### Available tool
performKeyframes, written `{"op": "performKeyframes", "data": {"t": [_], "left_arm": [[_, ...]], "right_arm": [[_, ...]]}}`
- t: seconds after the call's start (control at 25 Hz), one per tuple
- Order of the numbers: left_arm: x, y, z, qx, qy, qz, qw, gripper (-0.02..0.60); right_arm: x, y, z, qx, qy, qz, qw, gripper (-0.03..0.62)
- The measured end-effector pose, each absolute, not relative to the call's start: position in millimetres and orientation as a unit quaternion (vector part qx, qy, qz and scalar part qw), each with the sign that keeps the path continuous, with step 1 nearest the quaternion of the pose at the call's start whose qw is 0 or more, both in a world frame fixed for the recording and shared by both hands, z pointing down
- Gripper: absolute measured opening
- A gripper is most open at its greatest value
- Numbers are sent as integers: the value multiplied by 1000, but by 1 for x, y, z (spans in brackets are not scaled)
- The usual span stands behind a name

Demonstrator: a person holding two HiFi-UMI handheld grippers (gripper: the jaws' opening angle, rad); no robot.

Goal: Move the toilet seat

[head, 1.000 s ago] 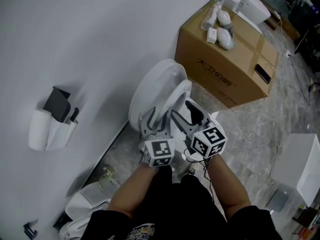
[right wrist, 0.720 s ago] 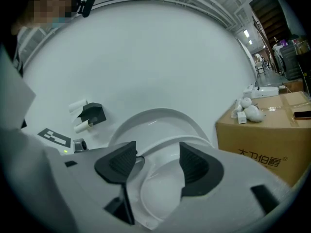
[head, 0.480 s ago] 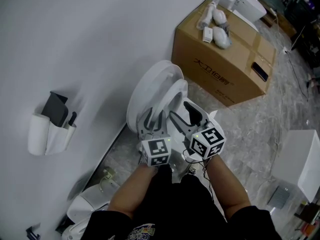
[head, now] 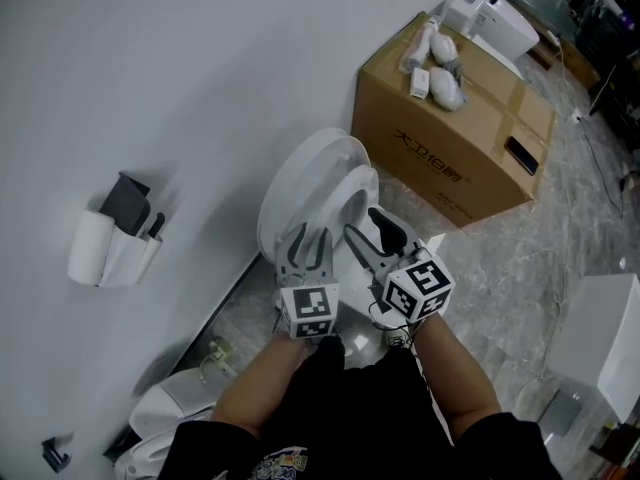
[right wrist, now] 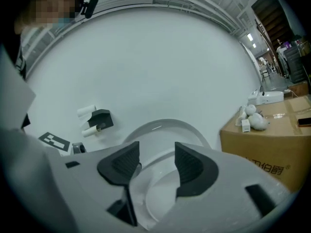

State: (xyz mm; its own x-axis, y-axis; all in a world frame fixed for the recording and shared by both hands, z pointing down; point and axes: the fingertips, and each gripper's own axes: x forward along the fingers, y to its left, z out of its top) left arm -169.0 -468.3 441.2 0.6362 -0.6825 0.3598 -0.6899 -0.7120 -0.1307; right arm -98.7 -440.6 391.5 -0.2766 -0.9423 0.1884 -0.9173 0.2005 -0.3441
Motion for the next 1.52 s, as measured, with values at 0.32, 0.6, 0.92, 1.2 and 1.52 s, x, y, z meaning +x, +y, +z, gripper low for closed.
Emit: {"op": "performKeyframes", "data": {"t": [0.32,0.6,0.92,1.2,1.52], "left_arm": [[-194,-419,375,870,-469,154,11,18],[-204,-322,282,858,-511,52,17,14],[-231,-199,267,839,-541,50,21,12],[-281,-117,272,818,-569,78,32,12],[-335,-16,284,824,-560,69,58,12]], "right_arm": [[-87,-389,336,-536,833,-135,37,3],[-89,-313,282,-438,898,-34,6,5],[-126,-239,271,-332,937,-84,62,5],[-198,-178,283,-281,954,-100,38,6],[-254,-83,294,-308,944,-115,20,6]]}}
